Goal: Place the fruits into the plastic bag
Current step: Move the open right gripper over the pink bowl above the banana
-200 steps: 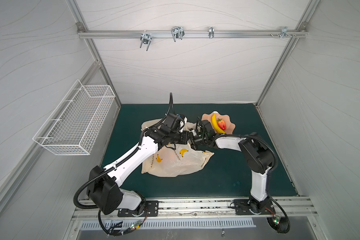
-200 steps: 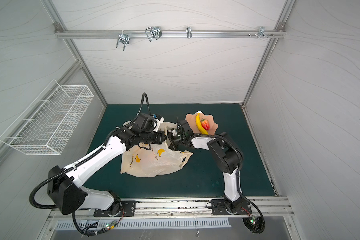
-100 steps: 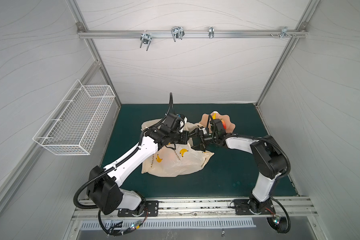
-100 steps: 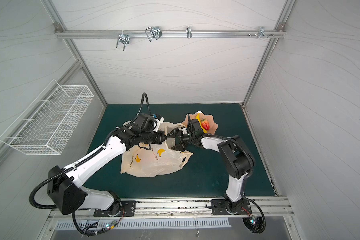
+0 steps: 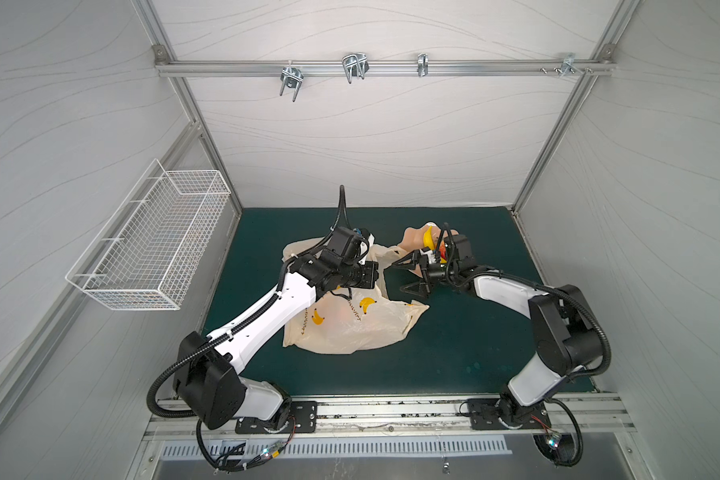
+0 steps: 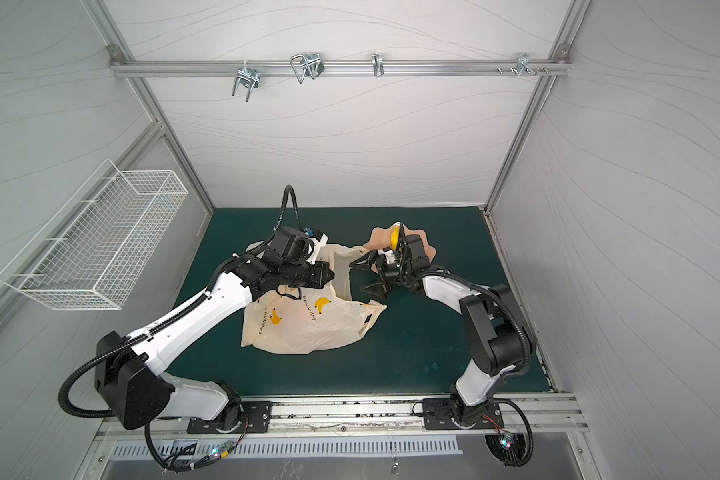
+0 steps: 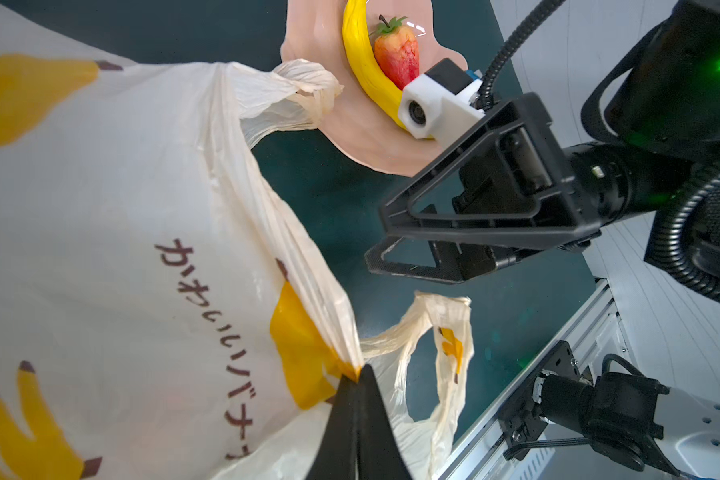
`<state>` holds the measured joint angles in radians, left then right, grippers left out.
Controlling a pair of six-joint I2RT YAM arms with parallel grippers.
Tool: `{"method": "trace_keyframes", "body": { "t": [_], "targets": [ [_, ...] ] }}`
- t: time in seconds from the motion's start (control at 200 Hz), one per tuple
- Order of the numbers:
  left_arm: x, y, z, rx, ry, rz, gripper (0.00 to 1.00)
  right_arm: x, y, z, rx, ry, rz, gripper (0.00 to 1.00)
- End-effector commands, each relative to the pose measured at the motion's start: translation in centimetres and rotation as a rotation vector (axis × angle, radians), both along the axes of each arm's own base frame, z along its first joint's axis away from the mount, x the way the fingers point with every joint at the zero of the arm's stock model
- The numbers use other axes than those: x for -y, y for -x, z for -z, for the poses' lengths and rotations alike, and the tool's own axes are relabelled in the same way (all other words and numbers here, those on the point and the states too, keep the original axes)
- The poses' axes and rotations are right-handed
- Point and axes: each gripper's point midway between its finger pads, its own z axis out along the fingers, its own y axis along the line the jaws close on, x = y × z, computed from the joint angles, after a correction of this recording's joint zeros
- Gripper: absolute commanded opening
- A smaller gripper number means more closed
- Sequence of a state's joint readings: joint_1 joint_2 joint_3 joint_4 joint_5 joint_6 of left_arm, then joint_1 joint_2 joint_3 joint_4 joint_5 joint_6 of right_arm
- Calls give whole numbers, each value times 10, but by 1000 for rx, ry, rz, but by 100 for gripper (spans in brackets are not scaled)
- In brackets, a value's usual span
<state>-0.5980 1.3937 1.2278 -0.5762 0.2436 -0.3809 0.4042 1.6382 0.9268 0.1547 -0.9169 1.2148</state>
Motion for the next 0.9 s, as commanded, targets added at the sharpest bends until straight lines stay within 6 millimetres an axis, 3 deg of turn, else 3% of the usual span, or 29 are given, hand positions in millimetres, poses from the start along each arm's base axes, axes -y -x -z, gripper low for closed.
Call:
{"method": "trace_keyframes", "body": {
  "t": [0.0,0.47,0.895],
  "targets": [
    [6,-7,-14,45,25,11,0,11,3,-6,12,1,9,99],
    [8,-8,-13,46,31,14,0,32,-5,-12,39,33,38,99],
    [8,-8,-13,48,29,15,0,67,-31,-31,206,252,12,99]
  ]
}}
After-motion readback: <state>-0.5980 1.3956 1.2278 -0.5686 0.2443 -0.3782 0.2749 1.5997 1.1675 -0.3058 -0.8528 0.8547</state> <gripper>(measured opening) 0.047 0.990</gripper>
